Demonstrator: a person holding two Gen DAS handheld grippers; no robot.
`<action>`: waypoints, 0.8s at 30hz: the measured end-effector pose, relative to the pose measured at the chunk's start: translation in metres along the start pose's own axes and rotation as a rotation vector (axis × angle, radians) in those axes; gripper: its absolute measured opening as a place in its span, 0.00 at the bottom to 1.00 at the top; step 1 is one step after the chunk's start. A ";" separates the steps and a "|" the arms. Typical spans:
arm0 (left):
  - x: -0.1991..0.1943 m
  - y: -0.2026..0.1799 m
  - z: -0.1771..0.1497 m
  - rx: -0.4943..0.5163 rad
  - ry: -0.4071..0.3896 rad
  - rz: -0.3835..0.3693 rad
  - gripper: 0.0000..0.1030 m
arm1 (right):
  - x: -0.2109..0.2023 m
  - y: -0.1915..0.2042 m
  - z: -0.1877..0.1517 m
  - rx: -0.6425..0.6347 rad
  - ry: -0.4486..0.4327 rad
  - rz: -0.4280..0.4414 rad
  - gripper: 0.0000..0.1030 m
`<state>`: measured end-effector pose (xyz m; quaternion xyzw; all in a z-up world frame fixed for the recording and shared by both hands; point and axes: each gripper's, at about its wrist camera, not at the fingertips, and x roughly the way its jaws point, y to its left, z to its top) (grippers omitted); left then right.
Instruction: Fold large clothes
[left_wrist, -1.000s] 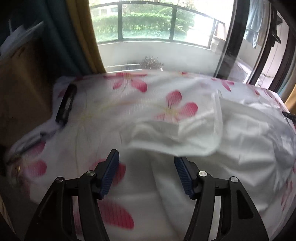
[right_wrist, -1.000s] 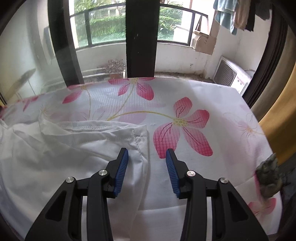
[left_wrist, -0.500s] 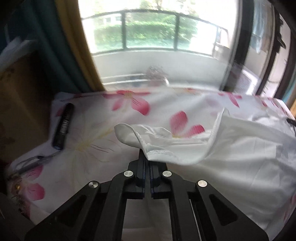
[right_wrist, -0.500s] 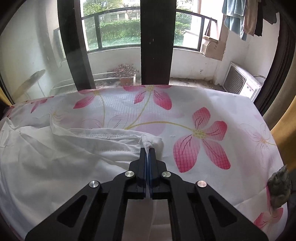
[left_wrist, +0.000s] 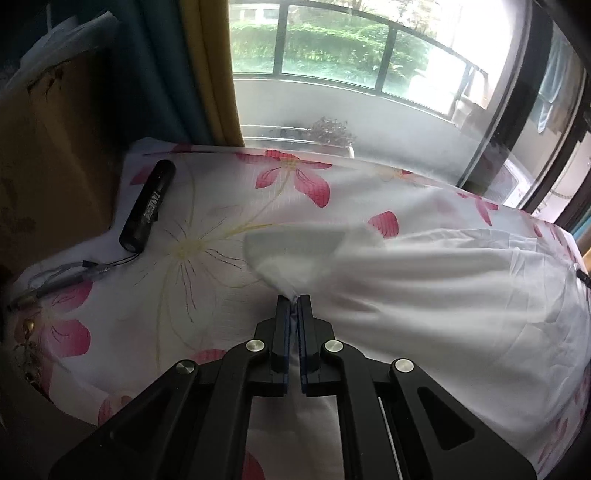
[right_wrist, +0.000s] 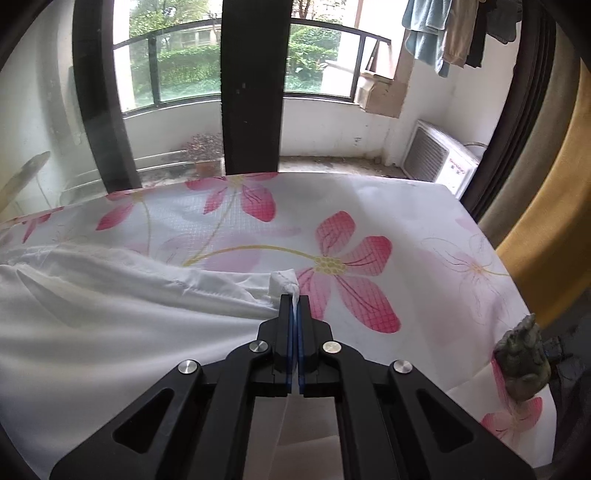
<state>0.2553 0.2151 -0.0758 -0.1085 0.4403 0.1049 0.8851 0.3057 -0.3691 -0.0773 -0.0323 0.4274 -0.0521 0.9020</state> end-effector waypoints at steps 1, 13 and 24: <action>-0.001 0.000 0.000 -0.007 0.000 -0.002 0.05 | -0.001 -0.002 0.000 0.009 -0.001 0.006 0.01; -0.030 0.017 -0.013 -0.095 -0.051 -0.017 0.42 | -0.017 0.000 -0.001 -0.007 -0.006 -0.035 0.19; -0.055 -0.005 -0.062 -0.098 -0.006 -0.148 0.42 | -0.073 -0.008 -0.043 0.062 -0.019 0.029 0.60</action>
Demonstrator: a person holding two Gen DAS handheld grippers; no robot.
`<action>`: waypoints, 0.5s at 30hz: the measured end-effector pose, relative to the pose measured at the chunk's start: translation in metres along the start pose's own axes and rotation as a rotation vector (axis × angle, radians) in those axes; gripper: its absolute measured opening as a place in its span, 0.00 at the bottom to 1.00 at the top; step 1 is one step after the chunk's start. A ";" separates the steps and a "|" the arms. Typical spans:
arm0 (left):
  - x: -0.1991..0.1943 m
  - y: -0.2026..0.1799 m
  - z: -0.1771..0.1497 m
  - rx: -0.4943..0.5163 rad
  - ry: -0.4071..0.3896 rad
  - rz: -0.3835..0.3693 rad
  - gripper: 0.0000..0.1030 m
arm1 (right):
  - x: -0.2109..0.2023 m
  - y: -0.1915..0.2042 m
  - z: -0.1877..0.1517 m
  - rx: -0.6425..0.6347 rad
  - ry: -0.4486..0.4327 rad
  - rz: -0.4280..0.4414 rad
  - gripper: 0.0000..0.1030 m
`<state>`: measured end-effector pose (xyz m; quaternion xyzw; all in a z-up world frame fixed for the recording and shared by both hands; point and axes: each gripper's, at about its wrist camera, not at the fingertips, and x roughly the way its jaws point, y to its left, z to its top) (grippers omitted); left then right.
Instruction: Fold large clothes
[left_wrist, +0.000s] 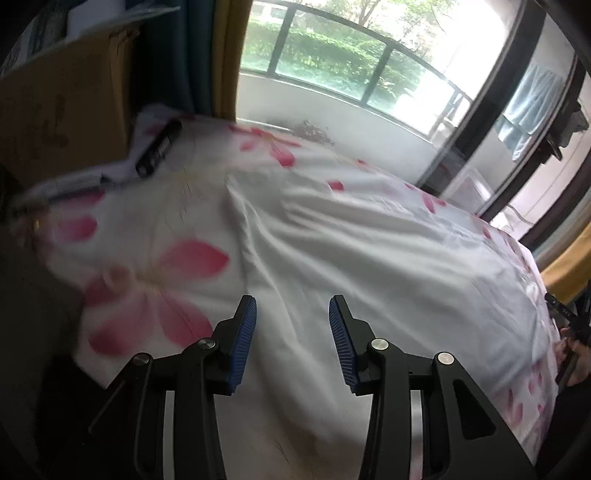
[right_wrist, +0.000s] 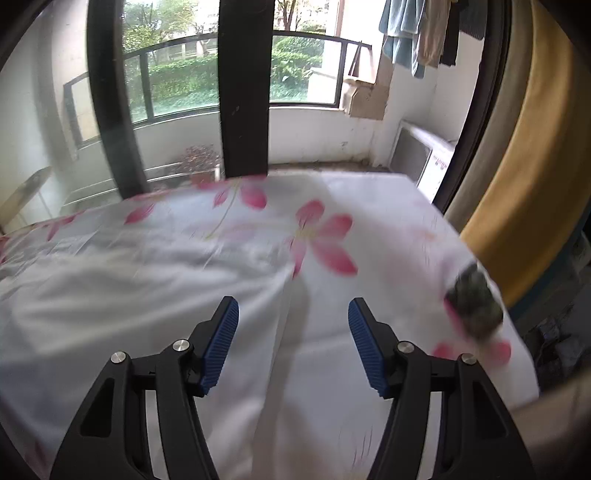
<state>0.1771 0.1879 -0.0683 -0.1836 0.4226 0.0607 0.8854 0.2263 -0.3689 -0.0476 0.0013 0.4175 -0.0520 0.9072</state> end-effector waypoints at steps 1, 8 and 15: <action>-0.002 -0.002 -0.007 0.001 0.003 -0.009 0.42 | -0.005 -0.001 -0.009 0.010 0.010 0.020 0.60; -0.013 -0.023 -0.034 0.096 -0.008 -0.009 0.42 | -0.026 0.004 -0.044 0.060 0.052 0.089 0.60; -0.009 -0.027 -0.046 0.087 0.004 -0.031 0.42 | -0.031 0.013 -0.060 0.069 0.051 0.114 0.60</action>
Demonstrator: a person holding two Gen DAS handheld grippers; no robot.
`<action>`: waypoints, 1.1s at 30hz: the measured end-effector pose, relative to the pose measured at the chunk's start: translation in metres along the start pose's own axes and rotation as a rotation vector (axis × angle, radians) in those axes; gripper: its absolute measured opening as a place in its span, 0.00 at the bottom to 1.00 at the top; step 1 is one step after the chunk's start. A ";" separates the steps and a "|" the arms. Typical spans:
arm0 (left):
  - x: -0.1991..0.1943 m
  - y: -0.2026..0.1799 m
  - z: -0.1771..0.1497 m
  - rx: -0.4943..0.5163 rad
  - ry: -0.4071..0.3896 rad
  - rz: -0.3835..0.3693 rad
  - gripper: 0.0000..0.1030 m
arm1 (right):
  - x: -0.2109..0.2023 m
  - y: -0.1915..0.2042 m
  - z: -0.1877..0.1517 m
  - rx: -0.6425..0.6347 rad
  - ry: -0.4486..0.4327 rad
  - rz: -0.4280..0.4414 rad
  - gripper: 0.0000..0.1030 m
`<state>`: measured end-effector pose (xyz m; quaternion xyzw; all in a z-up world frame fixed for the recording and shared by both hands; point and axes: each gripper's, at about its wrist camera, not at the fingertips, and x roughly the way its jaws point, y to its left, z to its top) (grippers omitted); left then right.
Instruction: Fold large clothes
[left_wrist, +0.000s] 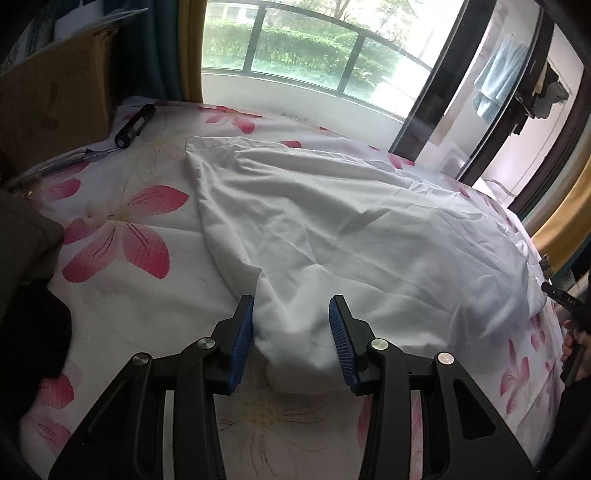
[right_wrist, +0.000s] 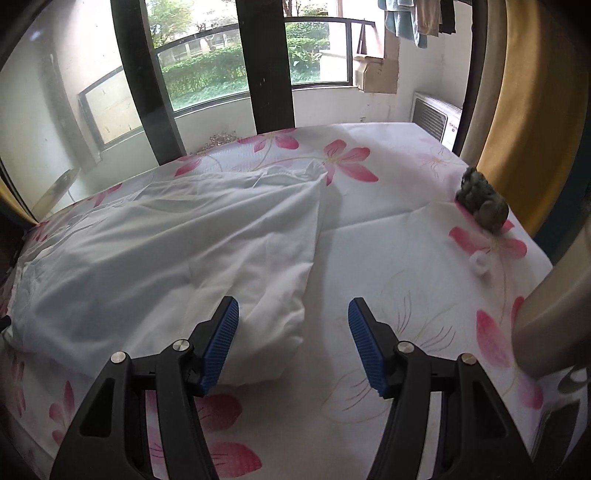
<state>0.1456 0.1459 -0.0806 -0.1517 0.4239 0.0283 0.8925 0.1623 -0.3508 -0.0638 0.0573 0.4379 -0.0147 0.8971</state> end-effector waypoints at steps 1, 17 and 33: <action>0.001 -0.001 0.000 0.002 0.003 -0.004 0.42 | 0.000 0.000 -0.002 0.003 0.002 0.007 0.60; -0.001 -0.005 -0.008 0.051 -0.011 -0.038 0.11 | 0.008 0.025 -0.019 -0.103 0.018 0.065 0.13; -0.032 -0.007 -0.012 0.068 -0.063 -0.056 0.09 | -0.019 0.027 -0.024 -0.168 -0.028 0.048 0.10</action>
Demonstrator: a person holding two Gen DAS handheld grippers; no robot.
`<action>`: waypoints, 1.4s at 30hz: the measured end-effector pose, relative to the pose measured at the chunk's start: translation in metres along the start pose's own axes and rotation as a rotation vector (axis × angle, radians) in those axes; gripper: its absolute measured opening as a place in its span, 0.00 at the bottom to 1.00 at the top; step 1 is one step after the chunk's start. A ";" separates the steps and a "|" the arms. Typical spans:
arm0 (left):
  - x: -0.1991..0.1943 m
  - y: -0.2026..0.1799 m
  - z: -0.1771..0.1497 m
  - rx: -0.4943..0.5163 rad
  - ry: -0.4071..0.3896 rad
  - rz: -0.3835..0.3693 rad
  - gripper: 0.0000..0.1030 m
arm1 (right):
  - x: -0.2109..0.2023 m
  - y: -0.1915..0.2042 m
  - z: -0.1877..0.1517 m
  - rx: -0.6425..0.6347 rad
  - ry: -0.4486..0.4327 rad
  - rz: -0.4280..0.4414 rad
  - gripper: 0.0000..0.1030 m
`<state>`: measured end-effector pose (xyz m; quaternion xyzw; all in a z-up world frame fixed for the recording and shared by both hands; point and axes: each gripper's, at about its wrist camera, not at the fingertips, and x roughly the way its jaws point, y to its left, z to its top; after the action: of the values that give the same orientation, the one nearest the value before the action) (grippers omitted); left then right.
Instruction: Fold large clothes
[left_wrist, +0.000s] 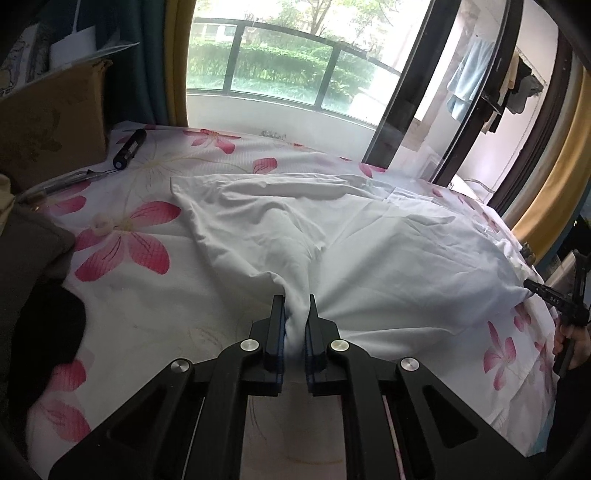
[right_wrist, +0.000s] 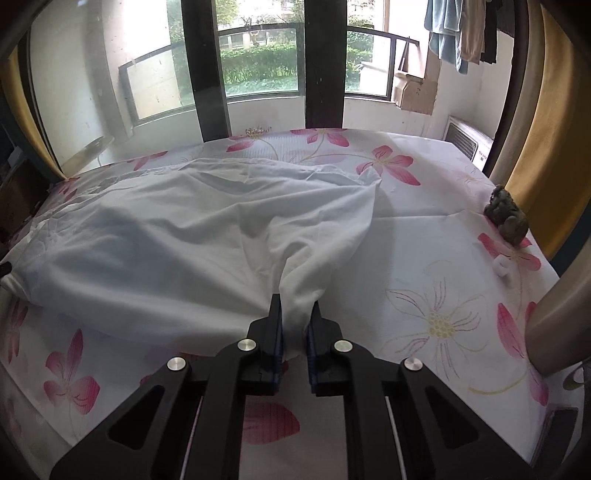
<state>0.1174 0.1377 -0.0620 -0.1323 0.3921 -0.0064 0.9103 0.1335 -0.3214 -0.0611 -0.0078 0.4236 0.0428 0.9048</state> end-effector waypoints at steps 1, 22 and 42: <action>-0.001 0.001 0.000 -0.001 0.001 0.000 0.09 | -0.002 0.000 -0.001 -0.002 -0.003 0.000 0.10; -0.026 0.008 -0.035 -0.009 0.024 -0.002 0.09 | -0.036 0.005 -0.039 -0.024 -0.006 -0.014 0.10; -0.061 0.010 -0.096 0.009 0.068 -0.013 0.10 | -0.068 0.000 -0.102 -0.010 0.012 -0.009 0.10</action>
<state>0.0059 0.1315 -0.0843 -0.1304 0.4217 -0.0187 0.8971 0.0125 -0.3314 -0.0745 -0.0143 0.4288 0.0407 0.9024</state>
